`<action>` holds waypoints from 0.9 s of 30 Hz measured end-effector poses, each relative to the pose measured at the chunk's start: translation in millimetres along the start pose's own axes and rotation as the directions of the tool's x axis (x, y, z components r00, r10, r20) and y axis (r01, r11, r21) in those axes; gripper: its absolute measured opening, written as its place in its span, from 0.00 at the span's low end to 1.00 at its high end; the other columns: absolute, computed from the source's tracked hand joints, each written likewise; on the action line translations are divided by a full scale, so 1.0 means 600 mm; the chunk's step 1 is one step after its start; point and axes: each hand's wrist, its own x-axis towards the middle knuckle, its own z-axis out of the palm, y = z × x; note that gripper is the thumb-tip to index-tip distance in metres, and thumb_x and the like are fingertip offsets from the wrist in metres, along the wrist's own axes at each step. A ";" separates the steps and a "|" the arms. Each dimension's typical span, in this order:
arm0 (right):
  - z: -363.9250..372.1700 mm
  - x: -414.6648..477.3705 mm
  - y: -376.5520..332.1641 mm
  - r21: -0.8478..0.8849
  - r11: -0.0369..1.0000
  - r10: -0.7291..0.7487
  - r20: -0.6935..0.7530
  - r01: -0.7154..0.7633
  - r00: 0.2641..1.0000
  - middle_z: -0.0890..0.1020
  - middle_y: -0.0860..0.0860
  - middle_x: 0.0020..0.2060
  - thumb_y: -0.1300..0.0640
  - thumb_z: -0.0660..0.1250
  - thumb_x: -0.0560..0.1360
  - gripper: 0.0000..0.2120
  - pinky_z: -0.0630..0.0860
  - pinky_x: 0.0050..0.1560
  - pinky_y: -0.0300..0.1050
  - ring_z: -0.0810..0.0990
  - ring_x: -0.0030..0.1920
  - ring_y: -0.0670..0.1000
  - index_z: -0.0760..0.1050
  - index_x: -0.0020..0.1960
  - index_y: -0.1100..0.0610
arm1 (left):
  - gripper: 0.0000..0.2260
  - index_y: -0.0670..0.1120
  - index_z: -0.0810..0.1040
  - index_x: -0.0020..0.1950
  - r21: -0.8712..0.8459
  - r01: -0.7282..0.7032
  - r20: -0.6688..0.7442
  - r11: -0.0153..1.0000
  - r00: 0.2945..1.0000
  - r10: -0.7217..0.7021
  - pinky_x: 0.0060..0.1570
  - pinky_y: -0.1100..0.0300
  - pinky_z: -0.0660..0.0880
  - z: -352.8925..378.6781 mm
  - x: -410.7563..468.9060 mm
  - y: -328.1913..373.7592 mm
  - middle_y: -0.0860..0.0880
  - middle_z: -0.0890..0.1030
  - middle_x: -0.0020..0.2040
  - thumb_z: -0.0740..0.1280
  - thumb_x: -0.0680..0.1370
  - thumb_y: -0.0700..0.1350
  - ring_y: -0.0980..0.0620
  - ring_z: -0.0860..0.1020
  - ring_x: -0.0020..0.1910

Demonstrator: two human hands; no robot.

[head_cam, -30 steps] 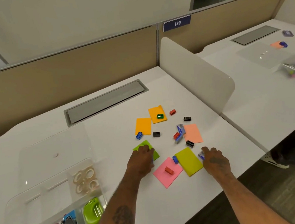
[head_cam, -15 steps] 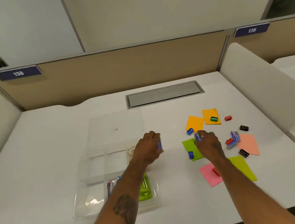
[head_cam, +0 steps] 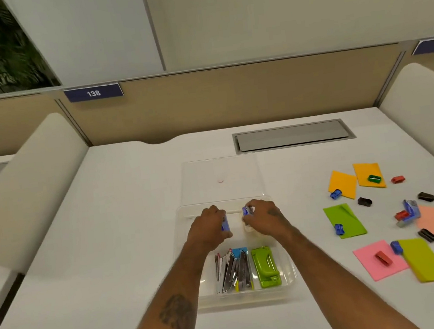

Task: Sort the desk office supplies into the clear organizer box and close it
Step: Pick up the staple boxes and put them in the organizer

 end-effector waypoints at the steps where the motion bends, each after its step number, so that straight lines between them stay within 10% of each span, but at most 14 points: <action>1: 0.006 0.004 -0.009 -0.015 1.000 -0.009 0.012 0.009 1.000 0.80 0.54 0.56 0.49 0.69 0.71 0.20 0.72 0.48 0.41 0.78 0.52 0.54 0.75 0.61 0.53 | 0.25 0.47 0.72 0.65 -0.010 0.004 0.006 1.000 1.000 -0.004 0.57 0.53 0.74 0.001 0.001 -0.003 0.48 0.74 0.61 0.72 0.72 0.56 0.48 0.71 0.60; 18: 0.012 0.023 0.020 -0.299 0.953 -0.094 -0.134 0.050 0.987 0.64 0.55 0.73 0.39 0.58 0.78 0.29 0.68 0.67 0.52 0.65 0.71 0.56 0.59 0.75 0.50 | 0.39 0.50 0.50 0.79 0.016 0.018 -0.088 1.000 0.996 -0.017 0.75 0.48 0.56 0.008 0.007 -0.039 0.46 0.53 0.80 0.65 0.76 0.63 0.46 0.52 0.79; 27: -0.047 -0.046 0.165 -0.357 0.900 0.103 -0.382 -0.250 0.918 0.51 0.58 0.78 0.33 0.52 0.76 0.35 0.59 0.71 0.60 0.50 0.77 0.59 0.50 0.78 0.48 | 0.41 0.51 0.39 0.79 0.020 -0.147 -0.102 0.989 0.984 0.148 0.76 0.45 0.49 0.027 0.054 0.073 0.46 0.43 0.80 0.56 0.77 0.68 0.47 0.42 0.79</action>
